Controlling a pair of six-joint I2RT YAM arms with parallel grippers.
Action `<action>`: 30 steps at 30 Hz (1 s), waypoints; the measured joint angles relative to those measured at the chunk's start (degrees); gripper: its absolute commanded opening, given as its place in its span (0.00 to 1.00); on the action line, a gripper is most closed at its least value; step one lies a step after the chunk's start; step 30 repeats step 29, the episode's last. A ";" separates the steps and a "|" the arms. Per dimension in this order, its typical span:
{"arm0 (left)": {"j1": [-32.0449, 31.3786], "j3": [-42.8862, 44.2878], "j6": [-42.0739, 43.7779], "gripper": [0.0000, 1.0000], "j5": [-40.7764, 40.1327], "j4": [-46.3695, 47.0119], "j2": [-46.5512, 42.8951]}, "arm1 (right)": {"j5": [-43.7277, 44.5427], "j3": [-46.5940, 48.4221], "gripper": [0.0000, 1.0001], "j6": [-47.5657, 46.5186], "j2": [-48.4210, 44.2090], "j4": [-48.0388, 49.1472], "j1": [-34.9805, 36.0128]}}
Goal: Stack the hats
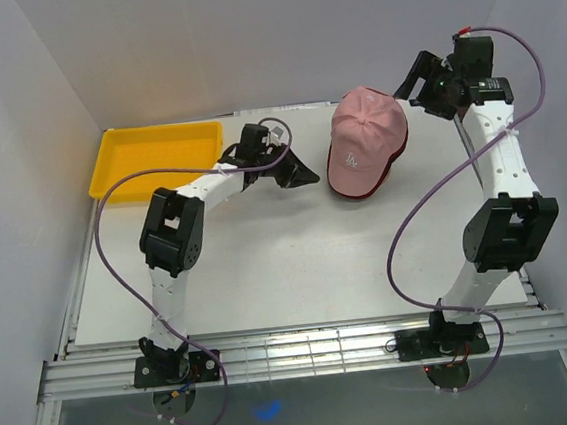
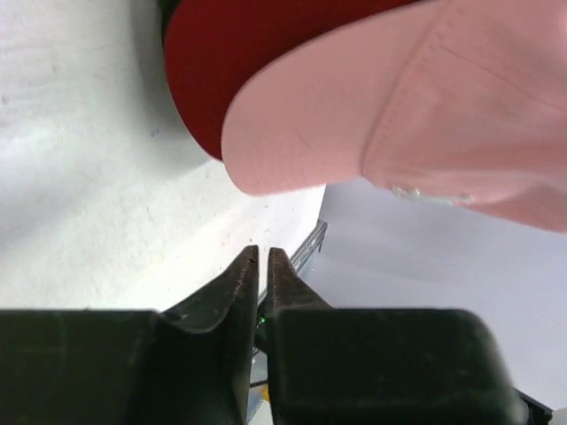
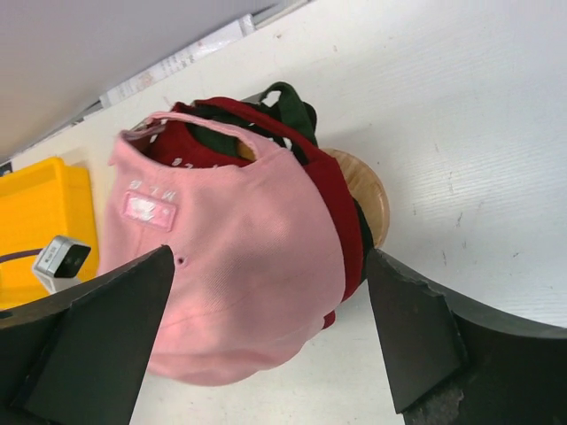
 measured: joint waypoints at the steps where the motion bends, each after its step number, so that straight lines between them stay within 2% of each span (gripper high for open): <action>1: 0.00 0.09 1.49 0.24 -0.31 -2.14 -1.33 | -0.17 -0.46 0.93 0.00 -1.31 0.02 -0.02; 8: 0.00 1.79 14.32 0.32 -5.27 -18.40 -15.08 | -3.89 -10.97 0.89 -0.37 -17.07 0.39 -0.66; 11: -0.02 -0.37 18.78 0.37 -7.93 -22.58 -24.52 | -6.47 -17.00 0.89 -0.79 -24.92 0.83 -0.72; 14: -0.11 -3.50 22.60 0.51 -10.34 -26.38 -34.38 | -8.94 -23.54 0.89 -1.53 -32.61 1.31 -0.68; 21: -0.50 -9.14 27.50 0.60 -15.21 -32.79 -48.83 | -11.19 -36.54 0.89 -1.73 -47.19 3.13 -0.57; 25: -0.55 -12.81 29.09 0.63 -18.88 -36.46 -54.36 | -11.23 -42.38 0.89 -2.69 -51.63 2.91 -0.57; 30: -0.55 -13.64 30.29 0.63 -21.81 -39.74 -58.18 | -11.04 -43.71 0.89 -3.28 -52.48 2.82 -0.57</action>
